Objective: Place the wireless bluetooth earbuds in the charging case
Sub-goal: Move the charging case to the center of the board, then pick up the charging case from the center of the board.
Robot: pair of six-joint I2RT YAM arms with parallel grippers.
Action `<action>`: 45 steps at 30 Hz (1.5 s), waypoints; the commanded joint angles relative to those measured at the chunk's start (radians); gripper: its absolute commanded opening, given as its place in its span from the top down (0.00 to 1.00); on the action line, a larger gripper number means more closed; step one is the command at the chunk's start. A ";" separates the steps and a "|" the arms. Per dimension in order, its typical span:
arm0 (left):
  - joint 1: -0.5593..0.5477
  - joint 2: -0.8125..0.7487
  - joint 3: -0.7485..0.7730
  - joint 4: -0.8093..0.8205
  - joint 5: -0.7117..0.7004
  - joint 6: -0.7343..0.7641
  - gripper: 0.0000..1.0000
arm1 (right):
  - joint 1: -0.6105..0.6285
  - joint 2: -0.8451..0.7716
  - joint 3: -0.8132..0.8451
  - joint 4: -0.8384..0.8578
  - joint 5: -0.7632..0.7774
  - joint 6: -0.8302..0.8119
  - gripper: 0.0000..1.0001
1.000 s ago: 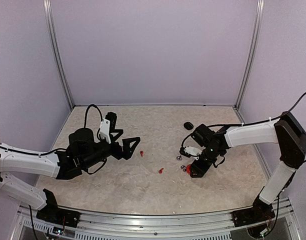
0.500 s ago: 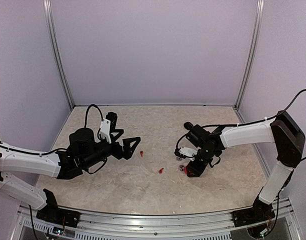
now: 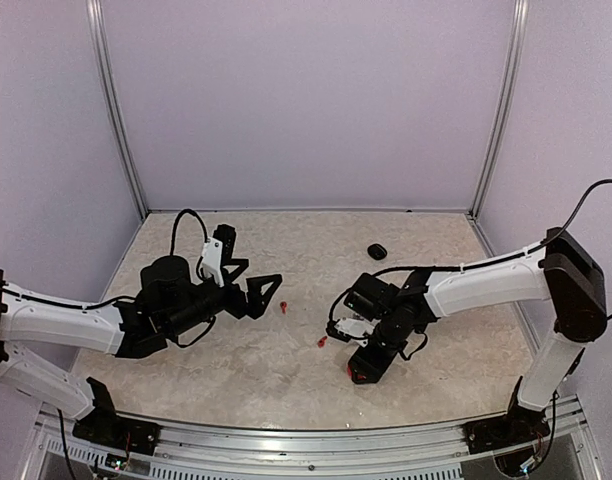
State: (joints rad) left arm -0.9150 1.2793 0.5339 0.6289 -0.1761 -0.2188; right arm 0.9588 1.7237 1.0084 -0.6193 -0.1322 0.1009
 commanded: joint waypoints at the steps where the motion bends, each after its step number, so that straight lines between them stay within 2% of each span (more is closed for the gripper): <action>1: 0.010 0.008 0.028 0.025 0.020 -0.004 0.01 | 0.048 0.027 0.052 0.008 -0.047 0.101 0.33; 2: 0.011 0.006 0.028 0.023 0.020 -0.002 0.01 | 0.049 0.013 0.050 0.017 -0.052 0.103 0.28; 5: 0.016 -0.002 0.025 0.018 0.024 0.001 0.01 | 0.039 -0.044 0.040 0.051 -0.102 0.099 0.24; 7: 0.020 -0.004 0.025 0.018 0.026 -0.001 0.01 | 0.023 -0.073 0.040 0.061 -0.142 0.085 0.24; 17: 0.028 -0.007 0.009 0.030 0.036 -0.005 0.01 | -0.093 -0.225 -0.040 0.035 -0.148 -0.011 0.26; 20: 0.031 -0.012 -0.004 0.040 0.053 -0.009 0.01 | -0.125 -0.226 -0.052 0.035 -0.162 -0.026 0.27; 25: 0.019 -0.015 -0.066 0.106 0.182 0.007 0.01 | -0.173 -0.234 -0.114 0.098 -0.233 0.005 0.29; 28: -0.048 -0.001 -0.123 0.195 0.251 0.070 0.01 | -0.221 -0.260 -0.146 0.128 -0.266 0.026 0.30; 32: -0.120 0.073 -0.133 0.249 0.263 0.121 0.01 | -0.261 -0.303 -0.162 0.154 -0.276 0.038 0.31; 38: -0.180 0.283 -0.085 0.348 0.315 0.186 0.05 | -0.290 -0.340 -0.171 0.158 -0.266 0.032 0.31; 45: -0.254 0.510 0.038 0.347 0.311 0.293 0.10 | -0.301 -0.364 -0.186 0.159 -0.264 0.032 0.31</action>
State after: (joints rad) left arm -1.1404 1.7042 0.5140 0.9119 0.1150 -0.0071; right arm 0.6704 1.3888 0.8452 -0.4721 -0.3862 0.1257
